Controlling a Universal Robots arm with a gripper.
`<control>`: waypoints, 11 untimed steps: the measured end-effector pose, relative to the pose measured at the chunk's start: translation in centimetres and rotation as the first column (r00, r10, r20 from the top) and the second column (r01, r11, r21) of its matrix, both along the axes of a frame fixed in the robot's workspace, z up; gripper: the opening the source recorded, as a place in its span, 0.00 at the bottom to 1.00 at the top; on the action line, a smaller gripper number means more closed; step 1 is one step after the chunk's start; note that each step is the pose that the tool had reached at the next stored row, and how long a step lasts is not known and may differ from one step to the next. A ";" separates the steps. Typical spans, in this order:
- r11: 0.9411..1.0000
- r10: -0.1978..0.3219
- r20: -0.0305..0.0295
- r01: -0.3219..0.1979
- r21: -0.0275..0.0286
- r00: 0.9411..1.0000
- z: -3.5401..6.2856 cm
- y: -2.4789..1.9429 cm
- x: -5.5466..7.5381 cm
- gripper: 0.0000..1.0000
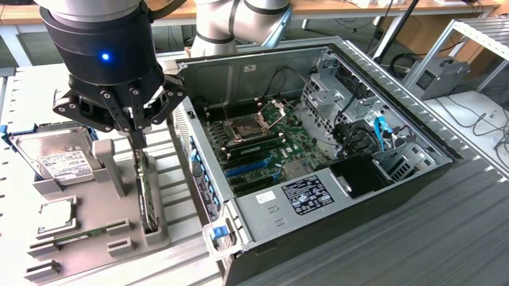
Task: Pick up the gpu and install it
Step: 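Pick up the gpu and move the gpu toward the slot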
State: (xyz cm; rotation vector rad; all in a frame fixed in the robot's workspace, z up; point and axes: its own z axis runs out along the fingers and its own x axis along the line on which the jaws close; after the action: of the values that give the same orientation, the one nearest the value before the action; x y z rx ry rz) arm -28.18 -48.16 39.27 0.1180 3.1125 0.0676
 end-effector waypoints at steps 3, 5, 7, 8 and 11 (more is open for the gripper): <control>1.000 0.000 0.000 0.000 0.000 1.000 0.00 0.00 0.0 0.17; 1.000 0.000 0.000 0.000 0.000 1.000 0.00 0.00 0.0 0.24; 1.000 0.000 0.000 0.000 0.000 1.000 0.00 0.00 0.0 0.36; 1.000 0.000 0.000 0.000 0.000 1.000 0.00 0.00 0.0 0.36; 1.000 0.000 0.000 0.000 0.000 1.000 0.00 0.00 0.0 0.42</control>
State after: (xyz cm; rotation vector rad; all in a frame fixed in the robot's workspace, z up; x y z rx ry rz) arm -28.18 -48.16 39.27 0.1180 3.1125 0.0676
